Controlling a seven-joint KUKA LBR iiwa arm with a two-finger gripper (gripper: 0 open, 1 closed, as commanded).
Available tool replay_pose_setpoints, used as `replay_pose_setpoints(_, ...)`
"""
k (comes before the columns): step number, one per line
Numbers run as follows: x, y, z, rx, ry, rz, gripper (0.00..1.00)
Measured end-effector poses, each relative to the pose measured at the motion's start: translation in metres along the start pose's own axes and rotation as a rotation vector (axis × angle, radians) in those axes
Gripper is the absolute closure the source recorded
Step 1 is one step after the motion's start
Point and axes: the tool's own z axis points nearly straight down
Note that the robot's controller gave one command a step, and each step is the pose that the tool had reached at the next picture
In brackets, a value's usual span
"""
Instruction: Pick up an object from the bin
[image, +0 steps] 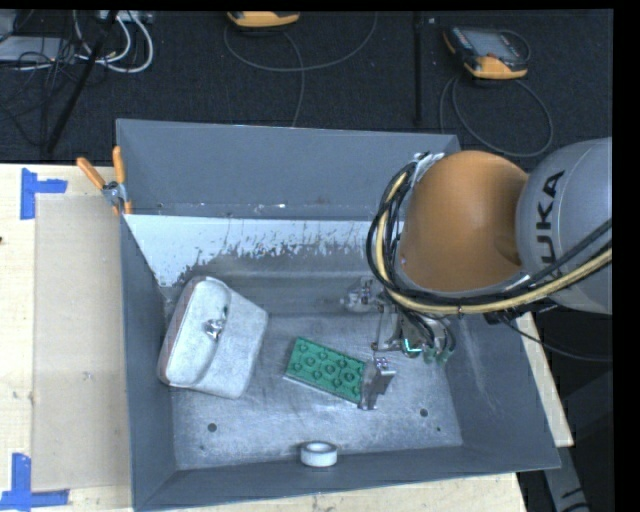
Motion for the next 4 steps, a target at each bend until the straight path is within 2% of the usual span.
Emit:
replay_pose_setpoints(1, -0.047, -0.033, 0.123, 0.000, -0.002, 0.076, 0.00)
replay_pose_setpoints(2, -0.040, -0.011, 0.145, -0.001, -0.016, 0.146, 0.00)
replay_pose_setpoints(3, -0.043, -0.011, 0.141, -0.003, -0.021, 0.148, 1.00)
replay_pose_setpoints(4, -0.046, 0.001, 0.008, -0.002, -0.015, 0.041, 1.00)
